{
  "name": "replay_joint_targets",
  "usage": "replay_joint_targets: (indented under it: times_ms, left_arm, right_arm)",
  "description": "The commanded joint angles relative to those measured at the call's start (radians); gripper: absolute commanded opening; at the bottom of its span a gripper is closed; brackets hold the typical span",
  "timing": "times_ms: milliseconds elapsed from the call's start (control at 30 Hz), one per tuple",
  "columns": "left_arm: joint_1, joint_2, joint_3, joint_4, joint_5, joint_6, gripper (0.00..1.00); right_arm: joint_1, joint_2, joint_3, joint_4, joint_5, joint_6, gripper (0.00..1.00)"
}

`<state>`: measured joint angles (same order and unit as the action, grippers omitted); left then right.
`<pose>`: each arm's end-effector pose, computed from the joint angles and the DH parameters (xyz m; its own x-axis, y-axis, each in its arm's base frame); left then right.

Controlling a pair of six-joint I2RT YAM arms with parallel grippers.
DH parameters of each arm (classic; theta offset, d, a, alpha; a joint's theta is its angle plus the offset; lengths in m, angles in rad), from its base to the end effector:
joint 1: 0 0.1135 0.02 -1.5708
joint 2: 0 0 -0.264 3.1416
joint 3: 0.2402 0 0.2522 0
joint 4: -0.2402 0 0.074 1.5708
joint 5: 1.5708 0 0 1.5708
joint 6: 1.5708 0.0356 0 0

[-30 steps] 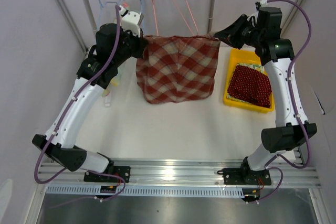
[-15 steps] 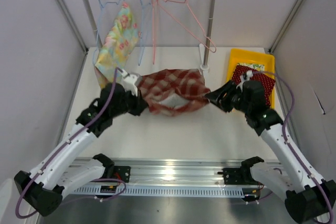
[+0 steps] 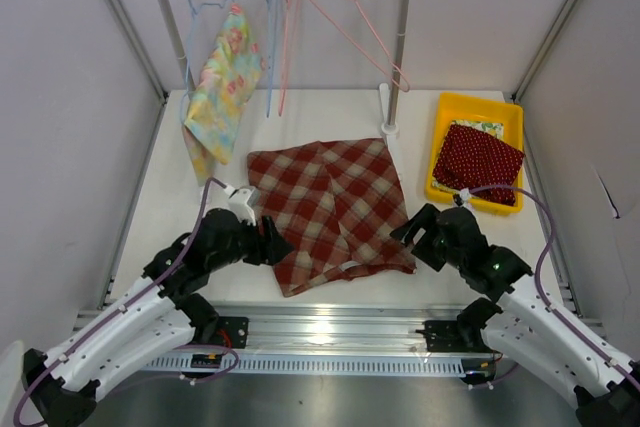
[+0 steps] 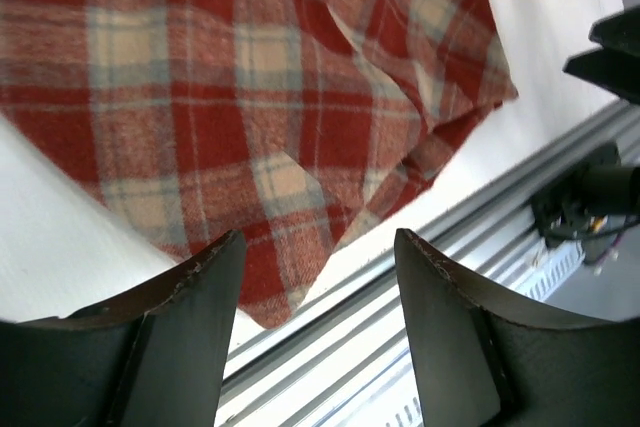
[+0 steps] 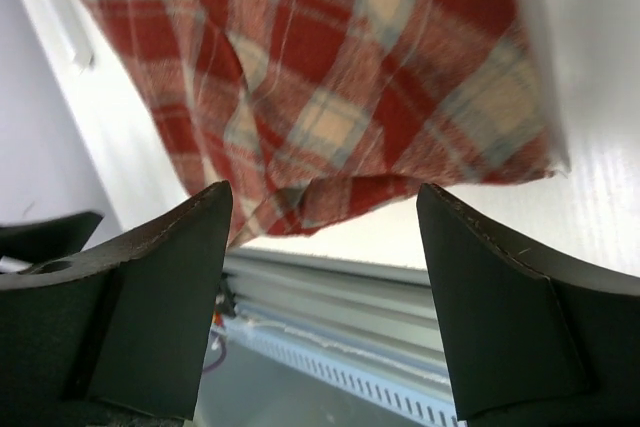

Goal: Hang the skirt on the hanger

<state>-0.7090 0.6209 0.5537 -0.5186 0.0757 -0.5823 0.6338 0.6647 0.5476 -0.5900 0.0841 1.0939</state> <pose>0.1083 -0.0964 0.2500 -0.7338 -0.0930 -0.6730 0.3514 0.7958 -0.4932 0.1192 0.0839 0.2362 -0.7188 0.5704 -0.3975 0.2178 0.7277 0.6504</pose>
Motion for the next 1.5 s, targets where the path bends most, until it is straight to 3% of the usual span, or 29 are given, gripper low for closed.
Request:
replay_joint_targets:
  times_ms: [0, 133, 300, 500, 633, 733, 833, 867, 933, 967, 1167, 1300, 1467]
  left_arm:
    - [-0.003, -0.013, 0.025, -0.017, -0.123, -0.120, 0.67]
    - [-0.001, 0.043, 0.006, -0.037, -0.258, -0.200, 0.68]
    - [0.009, 0.065, -0.072, -0.011, -0.298, -0.310, 0.76]
    - [0.074, 0.099, -0.215, 0.118, -0.145, -0.447, 0.78]
    - [0.075, 0.112, -0.345, 0.273, -0.019, -0.539, 0.87]
    - [0.075, 0.134, -0.414, 0.394, 0.013, -0.593, 0.80]
    - [0.091, 0.164, -0.457, 0.491, 0.044, -0.628, 0.61]
    - [0.107, 0.177, -0.468, 0.512, 0.056, -0.626, 0.45]
    - [0.144, 0.209, -0.468, 0.548, 0.084, -0.614, 0.26]
    - [0.166, 0.218, -0.442, 0.548, 0.097, -0.581, 0.03]
    - [0.423, 0.200, -0.229, 0.229, 0.069, -0.354, 0.00]
    - [0.499, 0.218, -0.098, 0.105, 0.065, -0.274, 0.00]
    - [0.502, 0.200, -0.168, 0.135, 0.145, -0.281, 0.00]
  right_arm:
    - [0.004, 0.030, 0.102, -0.056, 0.146, -0.073, 0.80]
    - [-0.040, 0.143, 0.141, -0.039, 0.206, -0.164, 0.80]
    - [-0.115, 0.300, 0.080, 0.057, 0.046, -0.244, 0.77]
    - [-0.143, 0.398, -0.023, 0.177, -0.065, -0.264, 0.76]
    - [-0.144, 0.434, -0.066, 0.262, -0.118, -0.252, 0.77]
    - [-0.144, 0.461, -0.092, 0.311, -0.153, -0.240, 0.75]
    - [-0.164, 0.475, -0.101, 0.334, -0.173, -0.241, 0.62]
    - [-0.172, 0.475, -0.101, 0.335, -0.184, -0.244, 0.51]
    - [-0.193, 0.463, -0.083, 0.325, -0.193, -0.259, 0.41]
    - [-0.200, 0.455, -0.069, 0.309, -0.185, -0.272, 0.34]
    - [-0.201, 0.379, 0.092, 0.125, -0.017, -0.377, 0.27]
    - [-0.186, 0.377, 0.137, 0.036, 0.046, -0.416, 0.27]
    - [-0.145, 0.389, 0.054, 0.086, 0.025, -0.388, 0.41]
